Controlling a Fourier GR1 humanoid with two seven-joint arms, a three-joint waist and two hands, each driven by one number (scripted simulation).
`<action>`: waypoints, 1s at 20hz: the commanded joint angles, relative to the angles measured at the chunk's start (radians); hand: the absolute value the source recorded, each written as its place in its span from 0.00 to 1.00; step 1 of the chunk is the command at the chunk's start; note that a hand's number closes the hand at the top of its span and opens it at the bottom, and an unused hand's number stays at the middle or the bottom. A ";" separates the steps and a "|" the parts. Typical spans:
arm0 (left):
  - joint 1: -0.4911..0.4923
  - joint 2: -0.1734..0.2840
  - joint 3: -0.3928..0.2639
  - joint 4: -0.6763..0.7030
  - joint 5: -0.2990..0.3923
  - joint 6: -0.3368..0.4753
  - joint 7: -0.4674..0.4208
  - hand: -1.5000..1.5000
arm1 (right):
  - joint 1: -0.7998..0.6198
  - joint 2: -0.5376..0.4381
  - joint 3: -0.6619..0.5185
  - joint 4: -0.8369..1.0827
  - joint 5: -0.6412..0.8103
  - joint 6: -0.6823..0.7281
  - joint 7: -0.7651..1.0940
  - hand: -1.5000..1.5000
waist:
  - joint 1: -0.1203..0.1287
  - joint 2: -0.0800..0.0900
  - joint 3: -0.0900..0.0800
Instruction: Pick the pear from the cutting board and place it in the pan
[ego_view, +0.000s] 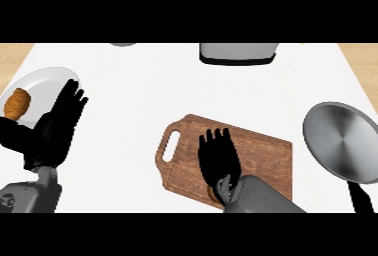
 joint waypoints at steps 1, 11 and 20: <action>-0.026 -0.021 0.031 0.068 -0.025 -0.032 -0.028 0.50 | 0.026 0.026 -0.033 -0.008 0.067 0.025 -0.016 0.00 | -0.003 0.000 0.000; 0.015 -0.059 0.043 -0.008 -0.057 -0.044 0.011 0.50 | 0.049 0.020 -0.117 0.121 0.157 -0.061 -0.204 0.00 | 0.001 0.000 0.000; -0.066 -0.085 0.056 0.052 -0.093 -0.035 0.021 0.50 | 0.082 0.062 -0.058 0.260 0.247 -0.244 -0.367 1.00 | -0.001 0.001 0.000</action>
